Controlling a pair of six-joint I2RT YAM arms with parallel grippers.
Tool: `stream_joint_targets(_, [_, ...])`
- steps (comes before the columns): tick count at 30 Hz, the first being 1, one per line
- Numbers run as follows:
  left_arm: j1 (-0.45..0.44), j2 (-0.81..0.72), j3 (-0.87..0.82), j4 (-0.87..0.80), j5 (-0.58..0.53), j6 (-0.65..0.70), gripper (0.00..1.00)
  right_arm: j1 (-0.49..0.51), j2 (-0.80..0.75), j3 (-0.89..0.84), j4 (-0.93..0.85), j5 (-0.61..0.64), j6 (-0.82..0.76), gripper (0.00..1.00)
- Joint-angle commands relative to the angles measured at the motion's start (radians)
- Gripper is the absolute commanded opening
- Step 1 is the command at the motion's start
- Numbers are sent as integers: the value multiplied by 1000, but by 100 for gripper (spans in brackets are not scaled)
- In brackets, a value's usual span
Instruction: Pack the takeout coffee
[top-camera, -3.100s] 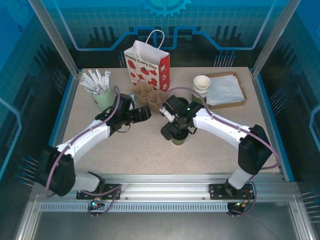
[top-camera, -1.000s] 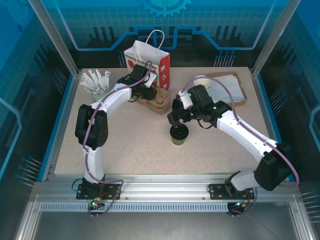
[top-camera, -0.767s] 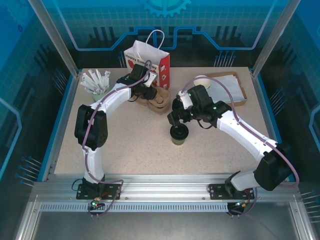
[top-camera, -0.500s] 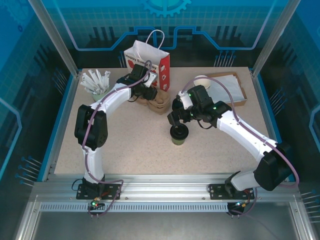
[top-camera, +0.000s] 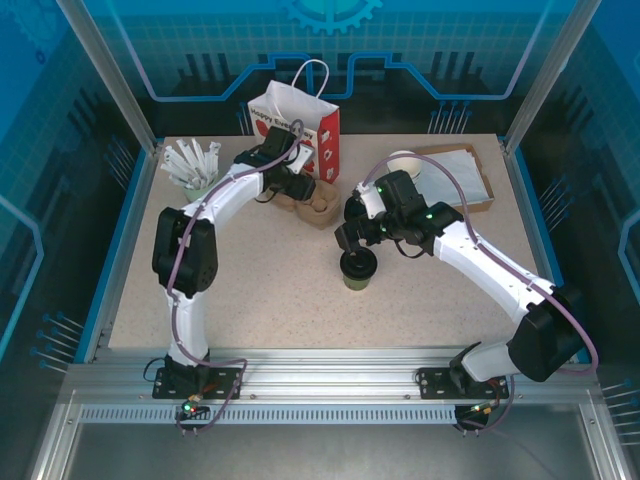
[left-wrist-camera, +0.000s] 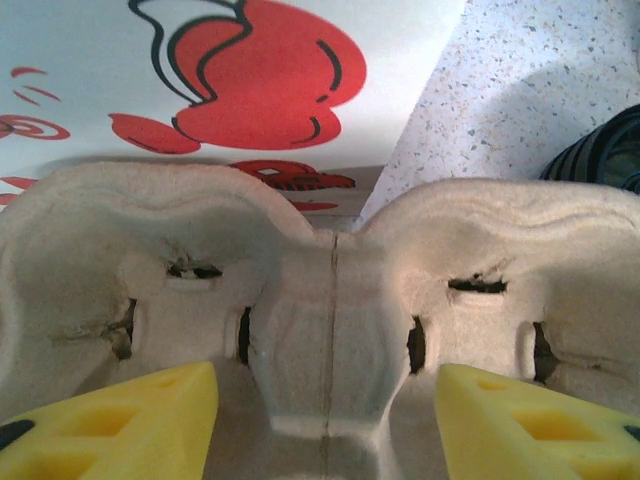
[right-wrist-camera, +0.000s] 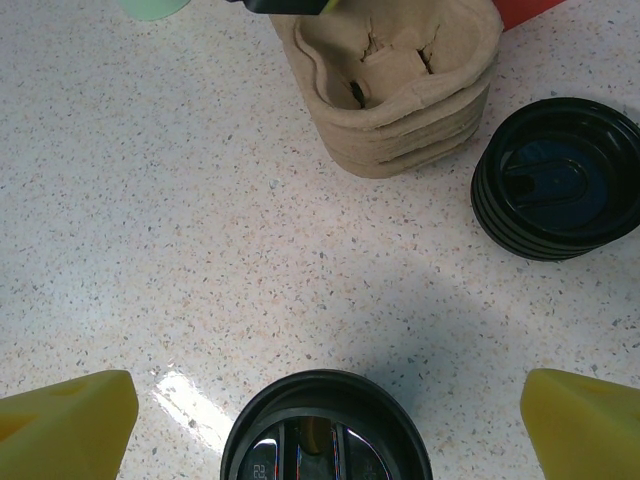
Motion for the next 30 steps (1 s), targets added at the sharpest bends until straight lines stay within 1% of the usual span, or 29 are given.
stream_joint_targets(1, [12, 32, 39, -48, 13, 21, 63, -11, -5, -13, 13, -22, 13, 99])
stream_joint_targets(6, [14, 60, 70, -66, 13, 28, 63, -10, -1, -9, 10, -25, 12, 99])
stream_joint_targets(11, [15, 70, 77, -68, 29, 23, 57, -10, -1, -12, 9, -24, 12, 99])
stream_joint_targets(15, [15, 78, 85, -77, 36, 20, 56, -10, -4, -13, 10, -24, 12, 99])
stream_joint_targets(20, [15, 79, 87, -78, 41, 17, 52, -11, -4, -14, 9, -24, 12, 99])
stream_joint_targets(28, [15, 64, 94, -82, 44, 17, 51, -10, 3, -16, 10, -30, 15, 99])
stream_joint_targets(30, [16, 58, 94, -84, 46, 17, 49, -10, 2, -17, 11, -32, 16, 99])
